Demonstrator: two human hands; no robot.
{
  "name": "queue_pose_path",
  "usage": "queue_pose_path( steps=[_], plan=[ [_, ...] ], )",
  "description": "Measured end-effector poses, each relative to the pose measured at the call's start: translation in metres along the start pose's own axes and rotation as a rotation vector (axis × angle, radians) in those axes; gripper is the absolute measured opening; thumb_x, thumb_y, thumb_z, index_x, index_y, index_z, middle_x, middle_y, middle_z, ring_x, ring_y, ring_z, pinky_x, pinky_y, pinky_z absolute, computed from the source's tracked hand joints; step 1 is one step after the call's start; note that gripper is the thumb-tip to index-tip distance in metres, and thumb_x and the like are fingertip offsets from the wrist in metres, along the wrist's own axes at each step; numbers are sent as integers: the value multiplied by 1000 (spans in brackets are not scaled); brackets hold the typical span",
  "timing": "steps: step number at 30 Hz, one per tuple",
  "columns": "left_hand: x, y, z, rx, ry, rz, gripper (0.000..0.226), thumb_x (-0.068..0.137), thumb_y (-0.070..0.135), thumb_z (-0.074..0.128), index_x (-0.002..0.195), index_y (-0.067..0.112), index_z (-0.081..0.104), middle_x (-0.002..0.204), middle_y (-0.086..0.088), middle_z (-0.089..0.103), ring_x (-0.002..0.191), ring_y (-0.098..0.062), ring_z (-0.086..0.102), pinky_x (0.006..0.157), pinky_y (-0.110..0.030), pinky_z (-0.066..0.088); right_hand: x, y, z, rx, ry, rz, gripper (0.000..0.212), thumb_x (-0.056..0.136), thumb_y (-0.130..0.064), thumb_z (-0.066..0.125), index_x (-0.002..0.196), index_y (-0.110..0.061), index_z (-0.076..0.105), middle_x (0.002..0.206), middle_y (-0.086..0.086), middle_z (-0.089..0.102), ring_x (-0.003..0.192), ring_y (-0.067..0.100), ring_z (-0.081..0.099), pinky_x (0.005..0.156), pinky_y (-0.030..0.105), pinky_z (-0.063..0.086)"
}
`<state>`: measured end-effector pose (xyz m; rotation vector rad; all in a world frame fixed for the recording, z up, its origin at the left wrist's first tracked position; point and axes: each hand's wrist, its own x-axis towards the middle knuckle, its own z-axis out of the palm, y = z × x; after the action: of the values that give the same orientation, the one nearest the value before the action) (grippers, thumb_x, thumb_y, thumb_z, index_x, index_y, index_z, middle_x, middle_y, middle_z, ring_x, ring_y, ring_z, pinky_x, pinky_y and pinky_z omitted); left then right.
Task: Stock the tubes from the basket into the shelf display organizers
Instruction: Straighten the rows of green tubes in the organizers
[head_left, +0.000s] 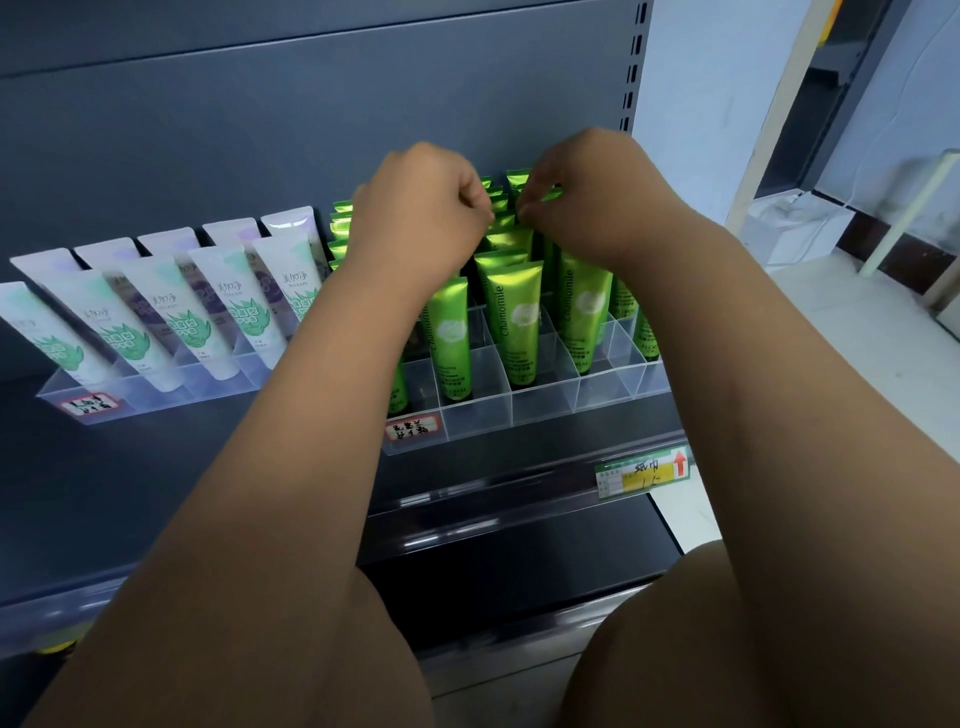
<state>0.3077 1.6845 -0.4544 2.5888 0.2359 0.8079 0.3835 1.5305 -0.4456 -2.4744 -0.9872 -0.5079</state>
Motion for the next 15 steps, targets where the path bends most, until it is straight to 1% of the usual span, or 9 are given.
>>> queue_pose_path(
  steps=[2, 6, 8, 11, 13, 15],
  plan=[
    [3, -4, 4, 16, -20, 7, 11, 82, 27, 67, 82, 28, 78, 82, 10, 73, 86, -25, 68, 84, -46, 57, 5, 1, 2, -6, -10, 12, 20, 88, -21, 62, 95, -14, 79, 100, 9, 73, 97, 31, 65, 85, 40, 55],
    [8, -8, 8, 57, -60, -13, 11, 82, 27, 68, 82, 31, 79, 72, 16, 66, 87, -21, 68, 87, -45, 56, 10, 2, 8, -12, -43, 45, 20, 83, -21, 61, 91, -18, 79, 96, 6, 73, 93, 29, 66, 83, 41, 57],
    [9, -8, 9, 79, -73, -14, 12, 82, 27, 67, 81, 32, 79, 71, 16, 67, 86, -20, 67, 88, -45, 55, 11, 2, 11, -20, -49, 53, 21, 81, -20, 59, 90, -18, 78, 94, 5, 73, 91, 29, 66, 83, 42, 58],
    [10, -6, 9, 114, -91, -4, 13, 82, 26, 67, 81, 32, 78, 81, 12, 72, 92, -22, 66, 94, -47, 52, 12, 3, 12, -36, -56, 50, 20, 81, -19, 60, 90, -16, 78, 93, 6, 73, 92, 29, 66, 82, 42, 58],
    [11, -4, 10, 150, -98, -6, 13, 83, 25, 67, 83, 31, 79, 87, 10, 73, 98, -22, 64, 97, -48, 49, 11, 3, 12, -50, -64, 30, 20, 83, -17, 61, 92, -15, 79, 94, 8, 73, 92, 30, 66, 82, 42, 58],
    [11, -5, 10, 170, -107, -7, 12, 84, 24, 68, 84, 31, 79, 90, 9, 73, 101, -23, 63, 98, -50, 48, 10, 2, 13, -60, -67, 18, 20, 83, -17, 61, 92, -16, 79, 94, 8, 73, 93, 30, 66, 82, 42, 58]
  ],
)
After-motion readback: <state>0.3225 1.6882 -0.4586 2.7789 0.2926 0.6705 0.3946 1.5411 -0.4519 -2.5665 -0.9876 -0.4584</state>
